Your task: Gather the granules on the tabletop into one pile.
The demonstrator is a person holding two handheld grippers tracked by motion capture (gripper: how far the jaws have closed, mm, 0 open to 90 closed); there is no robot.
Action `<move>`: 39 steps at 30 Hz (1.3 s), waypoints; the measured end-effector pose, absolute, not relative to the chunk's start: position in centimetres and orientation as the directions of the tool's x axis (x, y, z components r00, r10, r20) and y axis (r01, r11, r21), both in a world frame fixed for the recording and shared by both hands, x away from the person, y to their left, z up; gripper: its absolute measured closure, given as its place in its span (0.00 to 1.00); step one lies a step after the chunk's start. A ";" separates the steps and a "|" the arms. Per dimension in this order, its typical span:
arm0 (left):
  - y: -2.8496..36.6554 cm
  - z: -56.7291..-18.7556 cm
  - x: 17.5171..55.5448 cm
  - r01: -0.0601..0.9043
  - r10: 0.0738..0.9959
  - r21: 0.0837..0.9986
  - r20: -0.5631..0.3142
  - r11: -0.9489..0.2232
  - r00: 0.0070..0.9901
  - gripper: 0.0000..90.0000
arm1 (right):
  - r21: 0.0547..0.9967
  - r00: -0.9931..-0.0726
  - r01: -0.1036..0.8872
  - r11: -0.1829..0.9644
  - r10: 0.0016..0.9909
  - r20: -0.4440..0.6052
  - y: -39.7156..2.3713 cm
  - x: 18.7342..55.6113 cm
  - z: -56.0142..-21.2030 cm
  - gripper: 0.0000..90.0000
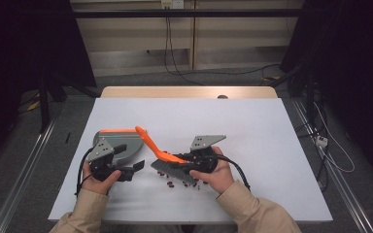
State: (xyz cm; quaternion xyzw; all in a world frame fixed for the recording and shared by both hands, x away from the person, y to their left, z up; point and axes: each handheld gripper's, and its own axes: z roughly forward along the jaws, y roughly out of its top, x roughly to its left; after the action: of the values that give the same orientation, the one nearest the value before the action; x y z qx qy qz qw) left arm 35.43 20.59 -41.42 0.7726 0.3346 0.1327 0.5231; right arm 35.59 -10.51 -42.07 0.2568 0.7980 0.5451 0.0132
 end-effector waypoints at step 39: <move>20.8 -41.3 35.4 0.380 0.657 0.896 -0.146 -0.230 0.740 0.06 | 0.792 -0.779 0.549 0.267 0.507 0.369 -9.4 37.3 -44.4 0.79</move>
State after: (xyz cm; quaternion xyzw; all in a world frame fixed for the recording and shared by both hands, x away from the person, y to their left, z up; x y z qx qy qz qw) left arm 35.40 20.82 -41.33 0.7728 0.3355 0.1324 0.5222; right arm 37.32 -9.44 -44.41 0.3317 0.7957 0.5063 -0.0210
